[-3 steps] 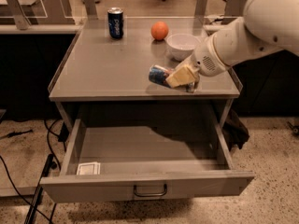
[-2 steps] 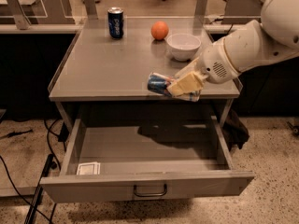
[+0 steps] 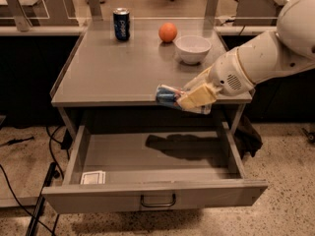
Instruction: Place redbull can into top drawer
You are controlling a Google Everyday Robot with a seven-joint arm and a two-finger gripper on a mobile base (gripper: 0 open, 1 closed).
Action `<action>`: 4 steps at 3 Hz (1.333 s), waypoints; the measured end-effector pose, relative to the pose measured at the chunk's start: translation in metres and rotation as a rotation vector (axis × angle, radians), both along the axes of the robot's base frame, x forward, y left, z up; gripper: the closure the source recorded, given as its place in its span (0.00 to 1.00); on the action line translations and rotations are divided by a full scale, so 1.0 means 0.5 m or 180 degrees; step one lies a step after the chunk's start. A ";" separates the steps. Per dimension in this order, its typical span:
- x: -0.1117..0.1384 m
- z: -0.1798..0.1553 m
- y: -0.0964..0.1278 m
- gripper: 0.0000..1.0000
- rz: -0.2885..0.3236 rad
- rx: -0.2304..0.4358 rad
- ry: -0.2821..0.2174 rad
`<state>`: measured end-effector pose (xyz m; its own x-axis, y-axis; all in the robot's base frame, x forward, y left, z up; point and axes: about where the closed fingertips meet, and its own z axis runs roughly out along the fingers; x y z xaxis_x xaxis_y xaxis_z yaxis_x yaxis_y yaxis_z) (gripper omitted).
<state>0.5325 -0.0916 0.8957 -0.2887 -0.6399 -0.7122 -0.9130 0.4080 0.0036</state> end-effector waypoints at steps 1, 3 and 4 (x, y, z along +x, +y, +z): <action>-0.030 -0.046 0.002 1.00 0.0179 0.0083 -0.0026; -0.062 -0.204 0.039 1.00 0.0626 0.0306 -0.0160; -0.066 -0.219 0.037 1.00 0.0679 0.0270 -0.0205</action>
Offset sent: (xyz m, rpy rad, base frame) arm -0.0315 0.0139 -0.1043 0.1435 -0.1076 0.1871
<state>0.4994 -0.0732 0.7863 -0.1057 -0.6186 -0.7786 -0.9779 0.2065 -0.0314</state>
